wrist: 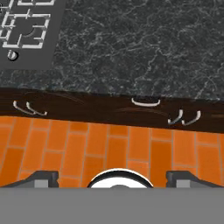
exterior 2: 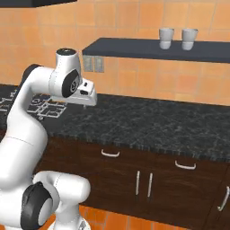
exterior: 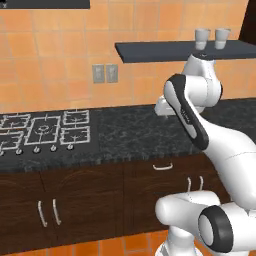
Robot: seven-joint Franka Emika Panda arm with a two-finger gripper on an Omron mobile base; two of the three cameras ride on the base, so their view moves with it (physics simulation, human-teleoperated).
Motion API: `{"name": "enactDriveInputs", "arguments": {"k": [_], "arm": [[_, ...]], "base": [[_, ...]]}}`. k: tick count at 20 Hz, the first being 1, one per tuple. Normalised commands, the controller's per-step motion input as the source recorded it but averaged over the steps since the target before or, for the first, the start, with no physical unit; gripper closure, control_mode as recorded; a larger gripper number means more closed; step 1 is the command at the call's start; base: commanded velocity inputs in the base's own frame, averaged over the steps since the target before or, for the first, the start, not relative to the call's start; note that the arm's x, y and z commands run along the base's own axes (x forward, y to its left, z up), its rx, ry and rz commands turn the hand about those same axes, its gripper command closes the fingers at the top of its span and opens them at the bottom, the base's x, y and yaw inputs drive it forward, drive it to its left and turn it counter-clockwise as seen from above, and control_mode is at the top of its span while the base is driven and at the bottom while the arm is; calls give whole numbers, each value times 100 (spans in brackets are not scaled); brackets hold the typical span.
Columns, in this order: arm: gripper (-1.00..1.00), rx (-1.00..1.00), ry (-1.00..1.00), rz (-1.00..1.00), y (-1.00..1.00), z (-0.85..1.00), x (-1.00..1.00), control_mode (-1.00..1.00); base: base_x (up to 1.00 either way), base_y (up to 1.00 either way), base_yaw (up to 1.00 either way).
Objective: Navigate to the sink.
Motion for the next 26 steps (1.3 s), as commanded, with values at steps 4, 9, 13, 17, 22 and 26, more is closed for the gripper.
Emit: {"name": "enactDriveInputs", "arguments": {"k": [4, 9, 13, 17, 22, 26], "arm": [[-100, 0, 0, 0, 0, 0, 0, 100], [-100, 0, 0, 0, 0, 0, 0, 100], [-100, 0, 0, 0, 0, 0, 0, 100], [-100, 0, 0, 0, 0, 0, 0, 100], [-100, 0, 0, 0, 0, 0, 0, 100], [-100, 0, 0, 0, 0, 0, 0, 100]], "base": [[-29, -11, 85], [-20, 0, 100], [-18, 0, 100], [-12, 0, 100], [1, 0, 97], [19, -11, 59]]}}
